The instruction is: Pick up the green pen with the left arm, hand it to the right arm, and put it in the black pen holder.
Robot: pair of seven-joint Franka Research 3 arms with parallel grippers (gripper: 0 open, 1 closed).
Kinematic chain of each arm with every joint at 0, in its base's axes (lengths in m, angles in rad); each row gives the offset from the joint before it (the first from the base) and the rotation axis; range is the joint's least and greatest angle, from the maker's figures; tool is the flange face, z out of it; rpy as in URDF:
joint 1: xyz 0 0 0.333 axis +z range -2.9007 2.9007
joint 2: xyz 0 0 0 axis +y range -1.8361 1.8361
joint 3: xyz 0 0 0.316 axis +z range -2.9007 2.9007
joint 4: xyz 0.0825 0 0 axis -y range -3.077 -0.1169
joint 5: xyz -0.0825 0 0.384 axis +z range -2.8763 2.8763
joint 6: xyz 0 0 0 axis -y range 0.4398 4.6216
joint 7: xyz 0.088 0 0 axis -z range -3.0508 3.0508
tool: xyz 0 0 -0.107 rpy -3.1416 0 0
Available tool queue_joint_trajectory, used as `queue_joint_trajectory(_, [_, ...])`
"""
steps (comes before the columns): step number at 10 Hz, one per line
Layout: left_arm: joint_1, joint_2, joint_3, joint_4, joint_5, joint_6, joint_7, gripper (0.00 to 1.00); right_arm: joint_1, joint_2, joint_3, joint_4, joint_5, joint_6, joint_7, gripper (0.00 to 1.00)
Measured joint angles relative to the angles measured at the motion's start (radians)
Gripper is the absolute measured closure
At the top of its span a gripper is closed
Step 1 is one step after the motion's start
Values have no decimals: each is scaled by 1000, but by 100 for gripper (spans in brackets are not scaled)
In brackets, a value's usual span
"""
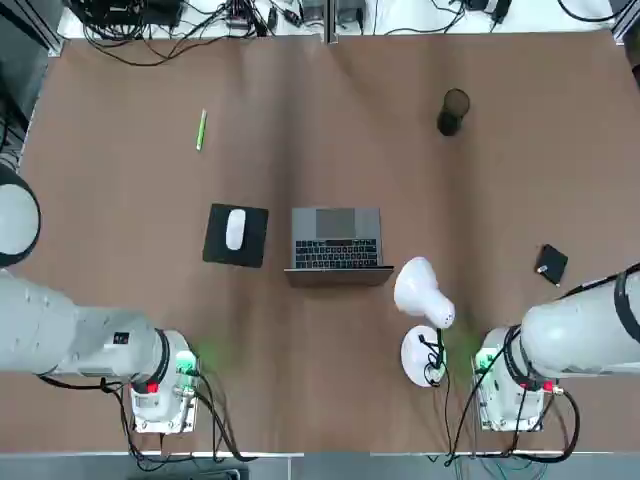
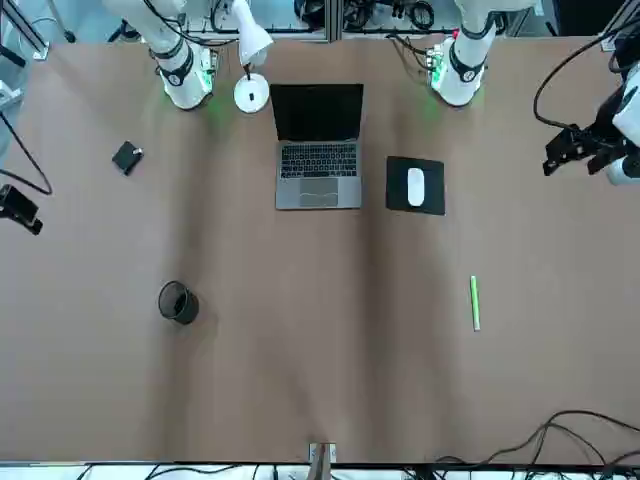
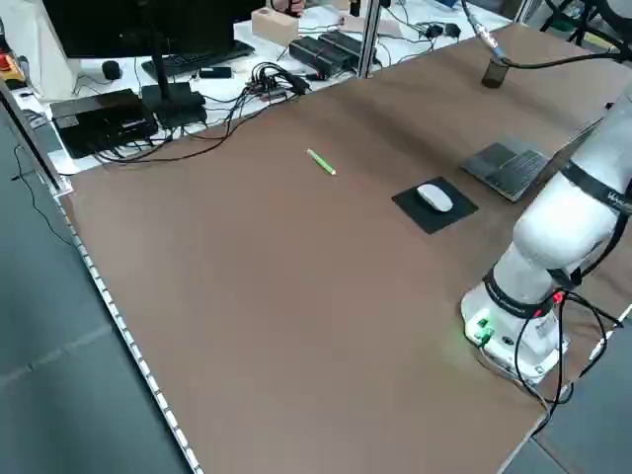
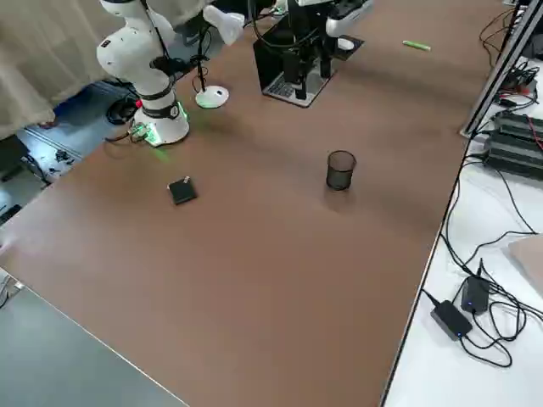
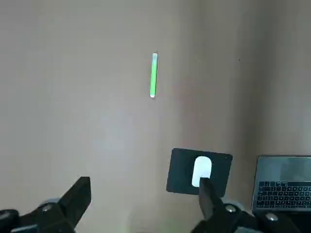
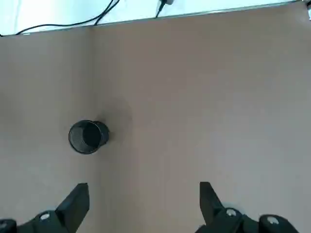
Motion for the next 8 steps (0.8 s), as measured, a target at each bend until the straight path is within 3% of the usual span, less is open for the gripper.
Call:
queue_joint_trajectory(5, [-1,4,0,-1,0,0,0,2,3,0,0,0,0,0,0,0])
queue_joint_trajectory(8, [5,75,5,-26,22,67,0,5,3,0,0,0,0,0,0,0])
